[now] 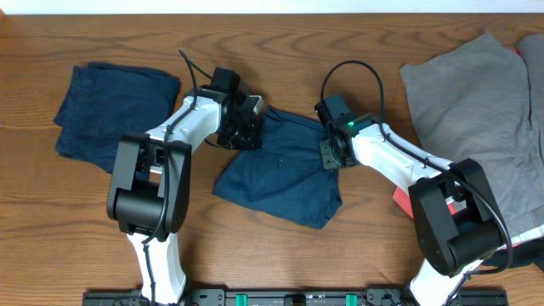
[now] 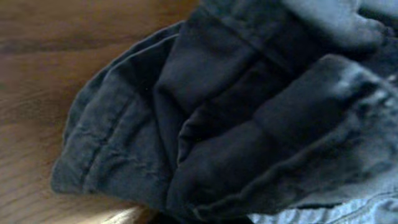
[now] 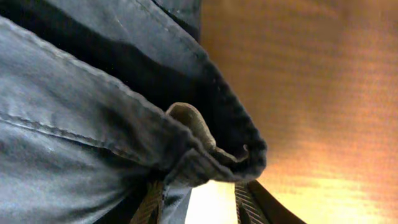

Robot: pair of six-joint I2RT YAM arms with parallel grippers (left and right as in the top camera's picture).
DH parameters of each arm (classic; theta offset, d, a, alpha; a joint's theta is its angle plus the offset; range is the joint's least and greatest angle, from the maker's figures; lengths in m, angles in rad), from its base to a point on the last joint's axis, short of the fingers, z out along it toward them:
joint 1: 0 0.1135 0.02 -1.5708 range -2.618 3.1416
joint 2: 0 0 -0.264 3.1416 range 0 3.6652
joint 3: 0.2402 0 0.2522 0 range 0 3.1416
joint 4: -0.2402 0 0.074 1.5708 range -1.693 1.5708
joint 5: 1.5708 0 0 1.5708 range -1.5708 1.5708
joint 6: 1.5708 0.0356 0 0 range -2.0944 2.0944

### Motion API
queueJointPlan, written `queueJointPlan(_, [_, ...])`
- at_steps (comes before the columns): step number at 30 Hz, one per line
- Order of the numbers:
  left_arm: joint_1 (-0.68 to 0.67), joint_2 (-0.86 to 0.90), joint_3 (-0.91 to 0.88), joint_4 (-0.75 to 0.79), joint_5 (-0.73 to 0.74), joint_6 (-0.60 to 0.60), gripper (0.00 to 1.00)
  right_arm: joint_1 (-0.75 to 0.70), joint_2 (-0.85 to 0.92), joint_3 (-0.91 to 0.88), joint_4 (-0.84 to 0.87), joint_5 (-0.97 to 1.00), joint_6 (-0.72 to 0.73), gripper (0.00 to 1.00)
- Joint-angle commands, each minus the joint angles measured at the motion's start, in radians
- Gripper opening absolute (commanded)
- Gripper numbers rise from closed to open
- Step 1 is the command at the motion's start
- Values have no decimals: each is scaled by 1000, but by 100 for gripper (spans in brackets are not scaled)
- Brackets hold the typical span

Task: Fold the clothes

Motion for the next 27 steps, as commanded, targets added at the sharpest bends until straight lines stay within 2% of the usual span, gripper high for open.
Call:
queueJointPlan(1, [24, -27, -5, -6, -29, 0, 6, -37, -68, 6, -54, 40, 33, 38])
queueJointPlan(8, [116, -215, 55, 9, -270, -61, 6, -137, -299, 6, -134, 39, 33, 44])
queueJointPlan(12, [206, -326, 61, 113, -360, -121, 6, -156, -374, 6, -162, 35, 32, 44])
queueJointPlan(18, [388, -407, 61, 295, -403, -230, 6, -155, -378, 5, -199, -5, 32, 44])
queueJointPlan(27, [666, -351, 60, 296, -417, -407, 6, -155, -374, 4, -222, -5, 32, 44])
